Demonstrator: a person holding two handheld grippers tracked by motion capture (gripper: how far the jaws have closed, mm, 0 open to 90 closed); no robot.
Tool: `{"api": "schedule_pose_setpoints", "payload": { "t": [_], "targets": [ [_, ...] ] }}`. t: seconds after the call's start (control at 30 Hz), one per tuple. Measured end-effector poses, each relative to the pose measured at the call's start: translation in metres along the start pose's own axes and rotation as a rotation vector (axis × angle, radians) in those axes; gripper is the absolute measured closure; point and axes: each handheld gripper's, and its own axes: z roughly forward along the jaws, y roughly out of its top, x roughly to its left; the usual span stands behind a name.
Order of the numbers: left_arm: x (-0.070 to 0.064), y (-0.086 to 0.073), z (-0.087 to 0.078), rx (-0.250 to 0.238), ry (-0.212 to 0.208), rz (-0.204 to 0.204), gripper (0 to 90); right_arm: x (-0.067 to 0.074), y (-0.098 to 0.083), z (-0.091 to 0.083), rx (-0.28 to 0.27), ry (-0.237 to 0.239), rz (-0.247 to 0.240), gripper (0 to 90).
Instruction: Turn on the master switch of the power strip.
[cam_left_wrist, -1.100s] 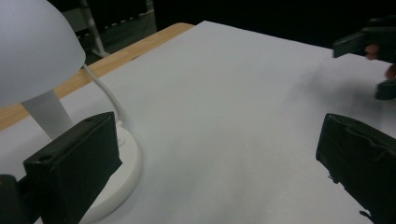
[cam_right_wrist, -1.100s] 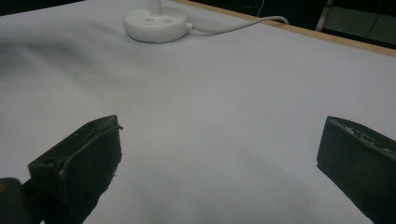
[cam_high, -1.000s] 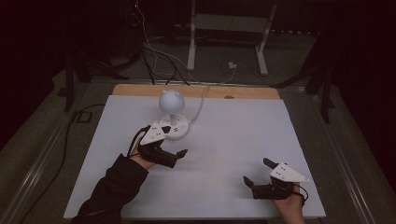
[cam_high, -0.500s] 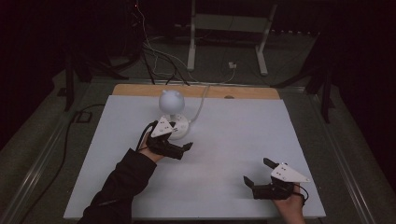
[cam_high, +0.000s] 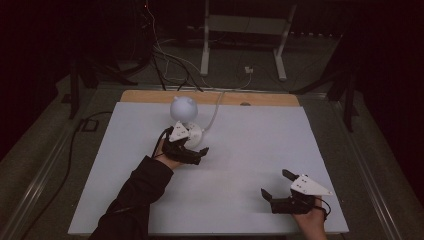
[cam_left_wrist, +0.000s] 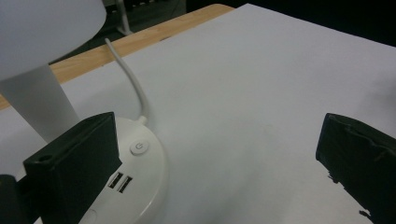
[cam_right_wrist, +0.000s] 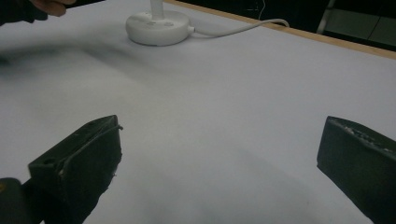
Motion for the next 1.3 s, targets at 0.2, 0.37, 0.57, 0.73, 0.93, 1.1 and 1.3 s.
{"api": "schedule_pose_setpoints", "payload": {
  "t": [0.2, 0.37, 0.57, 0.73, 0.93, 1.1, 1.3],
  "targets": [
    [0.001, -0.003, 0.007, 0.019, 0.055, 0.004, 1.0, 0.000, 0.000, 0.000, -0.002, 0.002, 0.001, 0.0],
    [0.001, -0.006, 0.014, 0.038, 0.090, 0.013, 7.6, 0.000, 0.000, 0.000, -0.002, 0.003, 0.002, 0.0],
    [0.003, -0.007, 0.018, 0.044, 0.110, 0.016, 20.8, 0.000, 0.000, 0.000, -0.002, 0.006, 0.002, 0.0],
    [0.004, -0.008, 0.023, 0.048, 0.153, 0.018, 38.1, -0.001, 0.000, -0.001, -0.004, 0.008, 0.003, 0.0],
    [0.005, -0.008, 0.029, 0.060, 0.197, 0.015, 61.5, -0.001, 0.000, -0.001, -0.004, 0.009, 0.004, 0.0],
    [0.006, -0.007, 0.033, 0.067, 0.229, 0.005, 73.2, -0.001, 0.000, -0.001, -0.004, 0.012, 0.006, 0.0],
    [0.007, -0.009, 0.038, 0.069, 0.251, -0.004, 84.0, -0.001, 0.000, -0.001, -0.007, 0.014, 0.008, 0.0]
  ]
}}
